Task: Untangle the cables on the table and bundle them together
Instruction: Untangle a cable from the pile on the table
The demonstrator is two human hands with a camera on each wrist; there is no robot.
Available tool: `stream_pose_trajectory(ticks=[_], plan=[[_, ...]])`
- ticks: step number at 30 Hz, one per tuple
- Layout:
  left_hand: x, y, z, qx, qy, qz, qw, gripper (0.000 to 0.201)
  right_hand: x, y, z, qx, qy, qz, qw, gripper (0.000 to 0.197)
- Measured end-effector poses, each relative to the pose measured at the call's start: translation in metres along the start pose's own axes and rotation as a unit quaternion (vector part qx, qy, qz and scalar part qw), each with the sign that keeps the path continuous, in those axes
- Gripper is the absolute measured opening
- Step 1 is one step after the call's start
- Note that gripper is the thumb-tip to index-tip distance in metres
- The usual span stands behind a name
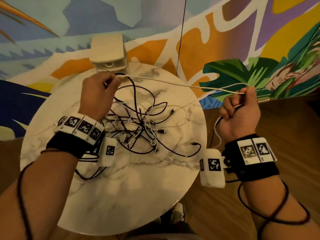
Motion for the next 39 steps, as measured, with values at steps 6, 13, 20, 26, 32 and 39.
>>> stream_pose_trajectory(ticks=[6,13,20,26,32,39], plan=[[-0.003,-0.083,0.029,-0.093,-0.083,-0.257,0.958,0.028,0.000,-0.024,-0.006,-0.061,0.027,0.001,0.998,0.027],[-0.027,-0.130,0.044,-0.253,-0.033,-0.170,0.952,0.018,0.013,-0.013,-0.004,-0.031,0.013,0.031,0.999,0.029],[0.108,0.069,0.064,-0.036,-0.227,0.092,0.969,0.051,0.036,0.000,0.004,-0.014,-0.026,0.059,0.998,0.031],[0.143,0.006,0.071,-0.122,-0.203,-0.044,0.970,0.029,0.024,-0.016,0.001,-0.020,-0.037,0.030,0.999,0.031],[0.166,0.101,0.024,0.039,-0.185,0.169,0.967,0.042,0.030,-0.006,0.011,0.002,-0.057,0.051,0.997,0.034],[0.130,-0.046,0.019,-0.132,-0.227,-0.173,0.950,0.028,-0.016,-0.034,-0.005,-0.034,0.007,0.011,0.999,0.029]])
Point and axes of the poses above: each hand's wrist, its own z-axis away from the middle knuckle, its own x-axis out of the palm, y = z × x, the point moved 9 cm from there along -z, towards the middle knuckle, and after that the axes turned 12 degrees about z, right-handed, at the moved point
